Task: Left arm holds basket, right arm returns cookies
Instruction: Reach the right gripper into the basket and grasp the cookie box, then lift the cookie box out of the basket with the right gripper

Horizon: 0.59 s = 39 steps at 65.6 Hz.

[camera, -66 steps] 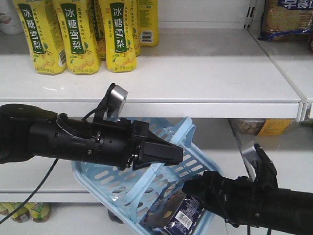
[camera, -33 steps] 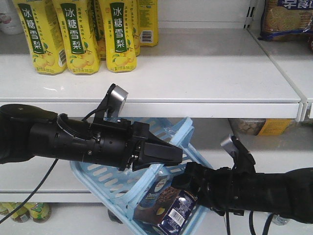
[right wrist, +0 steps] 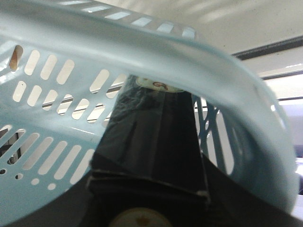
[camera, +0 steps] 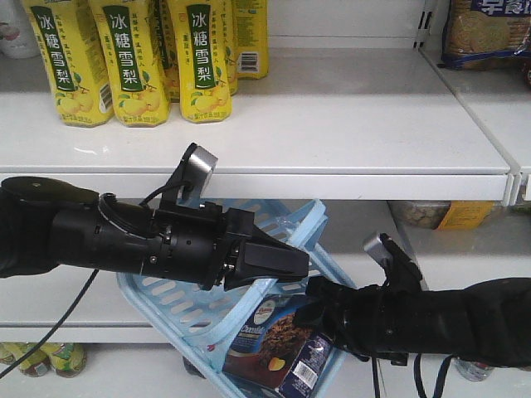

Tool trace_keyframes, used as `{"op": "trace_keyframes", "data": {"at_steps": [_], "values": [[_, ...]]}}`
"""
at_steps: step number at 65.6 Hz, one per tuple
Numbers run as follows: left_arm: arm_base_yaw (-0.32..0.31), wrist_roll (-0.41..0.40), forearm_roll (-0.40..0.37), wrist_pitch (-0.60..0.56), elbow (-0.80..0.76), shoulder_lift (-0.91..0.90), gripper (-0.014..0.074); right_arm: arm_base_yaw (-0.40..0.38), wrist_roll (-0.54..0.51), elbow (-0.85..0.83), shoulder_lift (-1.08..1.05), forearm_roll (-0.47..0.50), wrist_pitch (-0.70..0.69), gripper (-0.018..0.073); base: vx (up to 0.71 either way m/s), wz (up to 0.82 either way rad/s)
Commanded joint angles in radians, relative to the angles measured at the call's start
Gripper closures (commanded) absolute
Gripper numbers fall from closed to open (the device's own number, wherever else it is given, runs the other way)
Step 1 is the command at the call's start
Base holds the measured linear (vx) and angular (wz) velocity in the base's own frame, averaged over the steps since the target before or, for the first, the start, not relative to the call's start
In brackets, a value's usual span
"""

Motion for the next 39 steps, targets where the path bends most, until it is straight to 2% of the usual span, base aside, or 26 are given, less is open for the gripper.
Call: {"op": "trace_keyframes", "data": {"at_steps": [1, 9, 21, 39], "values": [[0.003, 0.013, -0.18, 0.043, -0.038, -0.047, 0.06, 0.0, -0.014, -0.019, -0.02, 0.001, 0.02, 0.0513, 0.0, 0.0], [0.003, 0.013, -0.18, 0.043, -0.038, -0.047, 0.06, -0.004, -0.013, -0.019, -0.02, 0.001, 0.037, 0.0571, 0.0, 0.0], [0.003, 0.013, -0.18, 0.043, -0.038, -0.047, 0.06, -0.004, -0.012, -0.019, -0.037, -0.002, 0.091, 0.0565, 0.0, 0.0], [0.003, 0.013, -0.18, 0.043, -0.038, -0.047, 0.06, -0.004, -0.012, -0.016, -0.133, -0.034, 0.086, 0.0562, 0.0, 0.0]]}}
